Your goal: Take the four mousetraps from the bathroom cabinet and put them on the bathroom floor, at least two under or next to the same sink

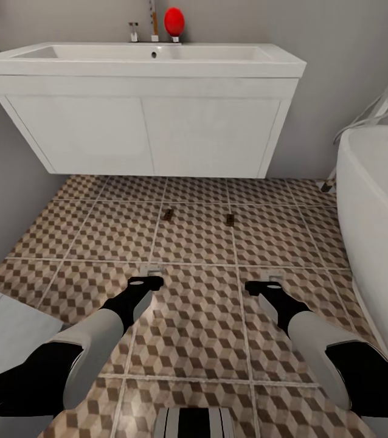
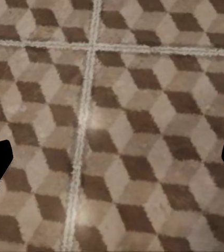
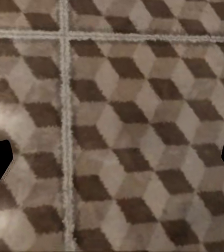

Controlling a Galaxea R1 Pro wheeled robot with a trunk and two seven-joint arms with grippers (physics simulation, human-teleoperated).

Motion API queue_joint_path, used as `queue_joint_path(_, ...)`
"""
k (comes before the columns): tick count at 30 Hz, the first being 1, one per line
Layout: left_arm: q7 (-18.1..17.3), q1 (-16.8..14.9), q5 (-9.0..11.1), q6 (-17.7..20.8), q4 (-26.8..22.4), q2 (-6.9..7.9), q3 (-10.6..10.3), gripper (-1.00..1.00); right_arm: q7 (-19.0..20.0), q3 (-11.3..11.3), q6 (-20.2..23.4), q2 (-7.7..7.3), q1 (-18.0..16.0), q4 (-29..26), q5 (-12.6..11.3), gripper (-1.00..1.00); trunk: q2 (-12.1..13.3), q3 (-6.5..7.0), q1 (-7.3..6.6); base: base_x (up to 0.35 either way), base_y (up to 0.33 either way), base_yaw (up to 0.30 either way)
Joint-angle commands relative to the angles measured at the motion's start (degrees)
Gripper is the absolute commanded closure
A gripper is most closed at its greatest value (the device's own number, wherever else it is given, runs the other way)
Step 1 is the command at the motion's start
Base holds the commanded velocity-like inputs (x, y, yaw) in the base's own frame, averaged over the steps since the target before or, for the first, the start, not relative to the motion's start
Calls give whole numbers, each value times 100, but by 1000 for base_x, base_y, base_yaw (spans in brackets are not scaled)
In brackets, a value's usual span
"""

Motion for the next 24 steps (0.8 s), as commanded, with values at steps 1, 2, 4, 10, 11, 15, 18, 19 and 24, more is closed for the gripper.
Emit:
queue_joint_path(1, 29, 0, 31, 35, -10, 1, -35, -100, -35, 50, 29, -1, -1, -12, -50, -100, 0, 19, -3, 0, 0, 0)
queue_joint_path(2, 29, 1, 31, 35, -8, 0, -35, -100, -37, 51, 26, 1, -1, -12, -48, -100, 2, 41, -6, 0, 0, 0)
queue_joint_path(4, 29, 0, 31, 35, -5, 0, -35, -100, -39, 53, 20, 3, -1, -12, -45, -100, 4, 85, -11, 0, 0, 0)
queue_joint_path(10, 29, 0, 31, 35, -2, 0, -35, -100, -41, 54, 14, 5, -1, -12, -40, -100, 12, 218, -26, 0, 0, 0)
queue_joint_path(11, 29, 0, 31, 35, -3, 0, -35, -100, -41, 54, 13, 6, -1, -12, -40, -100, 14, 241, -29, 0, 0, 0)
queue_joint_path(15, 29, -1, 31, 35, -5, -3, -35, -100, -48, 55, 12, 4, -2, -12, -40, -100, 19, 329, -39, 0, 0, 0)
queue_joint_path(18, 29, -2, 31, 37, -6, -6, -35, -100, -65, 55, 8, 5, 1, -12, -44, -100, 23, 396, -47, 0, 0, 0)
queue_joint_path(19, 29, 0, 31, 38, -6, -6, -35, -100, -73, 55, 7, 4, 2, -12, -47, -100, 24, 418, -49, 0, 0, 0)
queue_joint_path(24, 29, 2, 31, 42, -2, -8, -35, -100, -101, 49, 3, 1, 2, -12, -51, -100, 31, 529, -62, 0, 0, 0)
